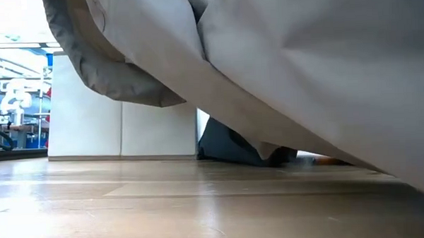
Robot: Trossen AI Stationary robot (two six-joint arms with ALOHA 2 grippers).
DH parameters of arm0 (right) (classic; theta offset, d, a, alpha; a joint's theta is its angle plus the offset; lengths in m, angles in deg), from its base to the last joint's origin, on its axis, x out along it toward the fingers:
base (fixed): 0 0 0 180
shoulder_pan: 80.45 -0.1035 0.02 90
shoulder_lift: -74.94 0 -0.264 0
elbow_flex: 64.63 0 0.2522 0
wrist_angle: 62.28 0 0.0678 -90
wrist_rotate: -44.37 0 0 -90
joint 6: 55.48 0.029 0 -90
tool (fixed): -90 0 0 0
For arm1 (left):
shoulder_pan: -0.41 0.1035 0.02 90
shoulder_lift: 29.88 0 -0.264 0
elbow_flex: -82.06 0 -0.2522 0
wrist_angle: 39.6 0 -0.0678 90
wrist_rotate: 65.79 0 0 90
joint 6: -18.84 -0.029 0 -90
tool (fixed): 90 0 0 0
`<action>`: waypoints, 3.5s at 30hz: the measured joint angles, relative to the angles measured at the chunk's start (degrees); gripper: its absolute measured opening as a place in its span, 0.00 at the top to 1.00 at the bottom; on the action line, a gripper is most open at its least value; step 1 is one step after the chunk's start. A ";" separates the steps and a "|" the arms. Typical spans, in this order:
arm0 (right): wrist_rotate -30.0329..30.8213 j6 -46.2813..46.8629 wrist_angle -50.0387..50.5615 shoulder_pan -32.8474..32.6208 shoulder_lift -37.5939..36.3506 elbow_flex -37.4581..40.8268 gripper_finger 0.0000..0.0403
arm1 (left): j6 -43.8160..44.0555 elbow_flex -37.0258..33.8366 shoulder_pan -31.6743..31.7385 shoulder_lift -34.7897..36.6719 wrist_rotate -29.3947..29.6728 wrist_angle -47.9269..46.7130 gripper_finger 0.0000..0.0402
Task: Sort clothes
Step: Put the brown jacket into the laundry organizer
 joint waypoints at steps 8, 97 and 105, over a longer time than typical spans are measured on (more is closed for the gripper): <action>9.41 -2.91 5.14 -0.42 9.10 -11.19 0.69 | -0.05 0.00 0.00 0.00 0.07 -0.66 0.98; 35.51 -30.35 6.43 -1.15 12.98 -16.97 1.00 | -0.21 -1.90 -0.26 -0.07 2.62 -6.54 0.98; 36.07 -37.32 7.56 -9.97 -0.94 -19.64 1.00 | -0.11 -1.90 -0.28 0.60 3.17 -6.13 0.98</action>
